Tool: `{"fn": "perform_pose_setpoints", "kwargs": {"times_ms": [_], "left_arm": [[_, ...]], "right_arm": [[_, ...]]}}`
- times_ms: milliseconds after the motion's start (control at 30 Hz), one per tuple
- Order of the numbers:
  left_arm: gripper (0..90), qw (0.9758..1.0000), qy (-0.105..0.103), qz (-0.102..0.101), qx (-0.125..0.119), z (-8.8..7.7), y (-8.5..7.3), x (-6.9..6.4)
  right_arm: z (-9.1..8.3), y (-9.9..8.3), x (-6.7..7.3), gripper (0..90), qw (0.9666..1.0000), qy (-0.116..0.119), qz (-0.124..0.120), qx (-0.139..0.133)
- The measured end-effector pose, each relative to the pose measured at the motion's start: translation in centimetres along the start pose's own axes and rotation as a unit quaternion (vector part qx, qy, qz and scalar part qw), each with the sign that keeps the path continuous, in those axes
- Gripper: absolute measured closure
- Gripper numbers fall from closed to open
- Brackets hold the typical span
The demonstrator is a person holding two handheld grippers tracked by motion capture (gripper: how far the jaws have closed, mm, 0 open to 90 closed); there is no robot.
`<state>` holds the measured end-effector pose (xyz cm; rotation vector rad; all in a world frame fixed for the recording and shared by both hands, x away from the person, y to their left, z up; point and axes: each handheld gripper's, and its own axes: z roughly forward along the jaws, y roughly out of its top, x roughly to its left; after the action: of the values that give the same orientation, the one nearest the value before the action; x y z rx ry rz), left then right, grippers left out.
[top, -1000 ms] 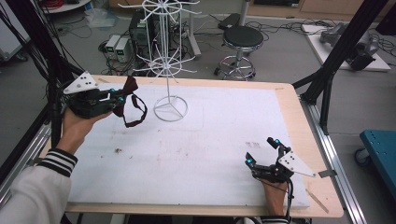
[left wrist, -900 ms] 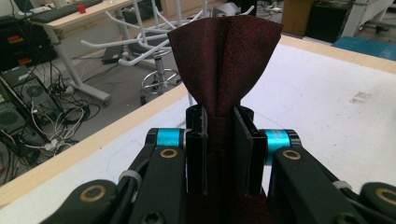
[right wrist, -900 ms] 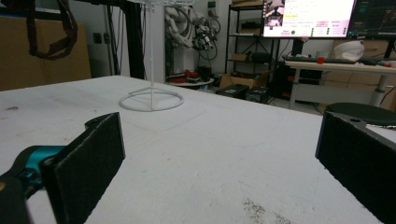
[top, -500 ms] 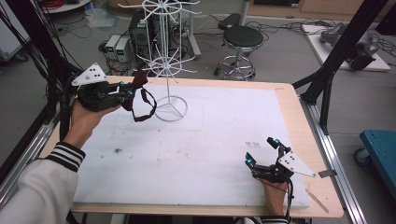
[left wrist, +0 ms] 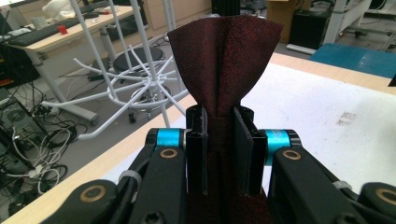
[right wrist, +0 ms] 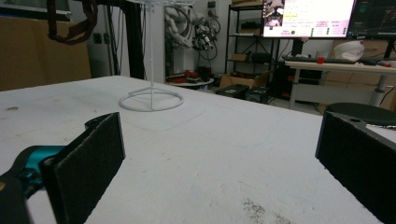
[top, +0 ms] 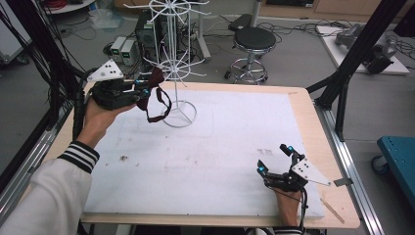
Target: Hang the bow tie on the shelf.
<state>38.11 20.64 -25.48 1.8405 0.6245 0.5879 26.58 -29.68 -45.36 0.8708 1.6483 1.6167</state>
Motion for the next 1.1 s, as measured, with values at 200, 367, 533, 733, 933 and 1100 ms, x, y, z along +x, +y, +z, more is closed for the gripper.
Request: {"fn": "perform_pose_setpoints", "kwargs": {"times_ms": [200, 367, 533, 733, 933, 1100], "left_arm": [[76.2, 1.0, -0.005, 0.008, -0.001, 1.1, 0.7, -0.2], [76.2, 0.9999, -0.004, 0.011, 0.0, 1.8, 1.0, 0.0], [76.2, 1.0, 0.001, 0.007, 0.0, 2.3, 1.0, 0.6], [76.2, 1.0, 0.002, 0.006, 0.001, 2.6, 1.1, 1.0], [76.3, 1.0, 0.007, 0.006, 0.001, 2.9, 1.2, 1.5], [76.3, 1.0, 0.006, 0.005, -0.001, 3.0, 1.2, 2.0]], "right_arm": [[0.0, 0.0, 0.0, 0.6, 1.0, 0.0, 0.002, 0.0], [0.0, 0.0, 0.0, 0.6, 1.0, 0.0, 0.002, -0.001], [0.0, 0.0, 0.0, 0.6, 1.0, 0.001, 0.004, 0.0], [0.0, 0.0, 0.0, 0.6, 1.0, 0.001, 0.004, 0.0], [0.0, 0.0, 0.0, 0.6, 1.0, 0.001, 0.005, 0.0], [0.0, 0.0, 0.0, 0.6, 1.0, 0.001, 0.005, 0.0]]}}
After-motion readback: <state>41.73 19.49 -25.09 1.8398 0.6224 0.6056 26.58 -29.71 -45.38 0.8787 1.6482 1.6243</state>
